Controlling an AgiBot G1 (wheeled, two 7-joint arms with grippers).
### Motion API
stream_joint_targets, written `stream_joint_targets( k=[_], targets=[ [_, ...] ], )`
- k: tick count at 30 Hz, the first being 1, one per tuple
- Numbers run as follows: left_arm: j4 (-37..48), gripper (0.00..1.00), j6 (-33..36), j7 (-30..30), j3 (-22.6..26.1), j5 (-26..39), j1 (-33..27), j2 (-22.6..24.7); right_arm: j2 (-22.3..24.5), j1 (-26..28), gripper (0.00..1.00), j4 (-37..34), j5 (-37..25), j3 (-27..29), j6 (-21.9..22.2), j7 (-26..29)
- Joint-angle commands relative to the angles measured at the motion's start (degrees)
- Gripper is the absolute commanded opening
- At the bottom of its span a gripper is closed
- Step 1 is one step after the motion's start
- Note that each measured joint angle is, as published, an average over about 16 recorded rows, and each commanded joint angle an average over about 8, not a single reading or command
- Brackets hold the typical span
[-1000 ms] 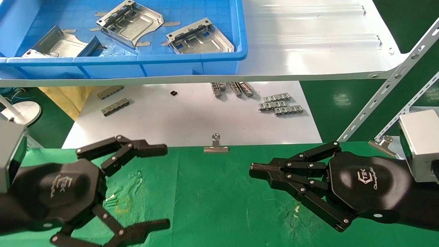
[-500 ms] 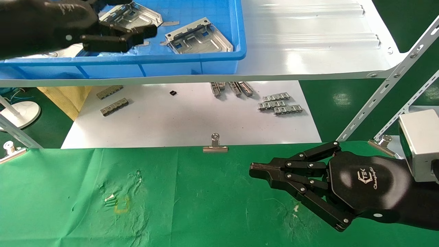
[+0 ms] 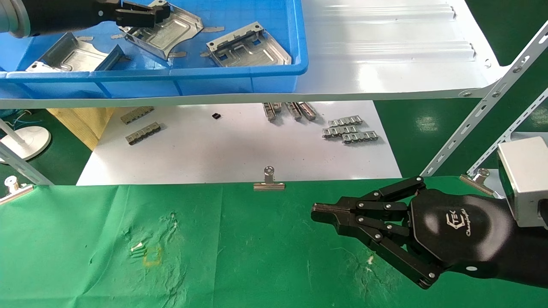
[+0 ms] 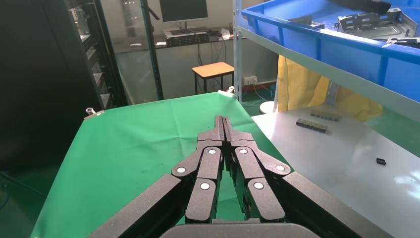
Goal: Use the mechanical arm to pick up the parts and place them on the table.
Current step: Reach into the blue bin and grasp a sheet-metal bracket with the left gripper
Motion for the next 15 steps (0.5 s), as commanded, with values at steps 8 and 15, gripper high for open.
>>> stream_joint_targets(
  k=[8, 15],
  targets=[
    [6.0, 0.0, -0.8, 1.4, 1.8, 2.7, -2.9, 1.5, 0.0, 0.0, 1.0, 0.0, 0.0, 0.0, 0.0, 0.0],
    [8.1, 0.0, -2.8, 1.9, 1.8, 2.8, -3.4, 1.9, 0.0, 0.0, 1.0, 0.0, 0.0, 0.0, 0.0, 0.0]
  ],
)
